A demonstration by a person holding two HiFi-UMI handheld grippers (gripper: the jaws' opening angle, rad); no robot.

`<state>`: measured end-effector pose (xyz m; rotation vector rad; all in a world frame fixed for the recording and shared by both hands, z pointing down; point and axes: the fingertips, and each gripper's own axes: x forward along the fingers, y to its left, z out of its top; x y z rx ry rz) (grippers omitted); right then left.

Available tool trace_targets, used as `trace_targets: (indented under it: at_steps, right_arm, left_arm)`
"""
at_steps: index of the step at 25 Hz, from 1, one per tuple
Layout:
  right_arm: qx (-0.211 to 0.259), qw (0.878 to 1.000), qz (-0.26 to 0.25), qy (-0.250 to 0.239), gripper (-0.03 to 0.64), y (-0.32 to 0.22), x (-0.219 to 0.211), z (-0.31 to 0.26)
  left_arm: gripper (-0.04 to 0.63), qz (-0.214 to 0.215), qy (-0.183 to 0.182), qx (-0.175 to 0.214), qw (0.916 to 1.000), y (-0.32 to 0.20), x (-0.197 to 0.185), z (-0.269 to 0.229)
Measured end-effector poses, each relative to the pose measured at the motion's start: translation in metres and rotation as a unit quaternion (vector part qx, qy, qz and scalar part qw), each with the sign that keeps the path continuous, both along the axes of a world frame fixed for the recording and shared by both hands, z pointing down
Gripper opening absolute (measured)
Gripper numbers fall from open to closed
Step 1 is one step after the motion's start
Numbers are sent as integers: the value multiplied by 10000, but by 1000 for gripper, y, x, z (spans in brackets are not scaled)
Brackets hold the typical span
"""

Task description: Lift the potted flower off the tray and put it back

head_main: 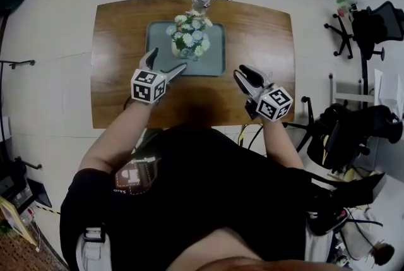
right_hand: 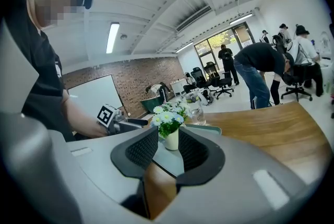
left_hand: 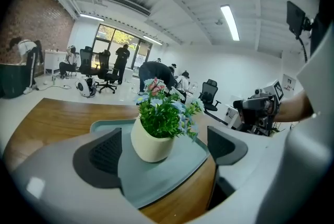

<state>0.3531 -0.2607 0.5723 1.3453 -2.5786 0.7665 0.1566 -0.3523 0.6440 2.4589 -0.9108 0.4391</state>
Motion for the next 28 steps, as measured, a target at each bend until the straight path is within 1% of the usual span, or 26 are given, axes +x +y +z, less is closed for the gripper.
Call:
trace_targets:
  at_steps: [4,7,9,12,15,18,19,23,28]
  right_arm:
    - [-18,10000,30,36,135,2,7,4]
    - [-51,9998,-28,212,143,-1,-3,16]
    - [-50,9991,-24,431,180,-11,-18,31]
    - [-103,9972,65,741,286,-34,-50,60]
    - [-200,9946,59,1020,374,-60,-92,95]
    - [-234,9897,194,1402,529,-91,-133,127]
    - [-265,9878,318,1503,556,-101,-142,135]
    - [-396,9804,934,1687,596,-135,-156,152]
    - [-549,9720,1422,1786,597,-156,-151,165]
  left_arm:
    - [497,-35,106,-147,9998,-3,19,7]
    - [497,-101,239,-233,9994,5,15,4]
    - [497,-153,297,-278,9991,11,6,2]
    - [497,-295,338,-336,9984,18,-19,-1]
    - [496,-450,339,-310,9979,19,-49,-1]
    - [496,-586,308,-294,9974,20,-85,6]
    - [495,-646,303,-317,9969,22,-99,9]
    - [495,-919,388,-457,9940,33,-147,19]
    - [496,-1136,507,-567,9906,42,-187,25]
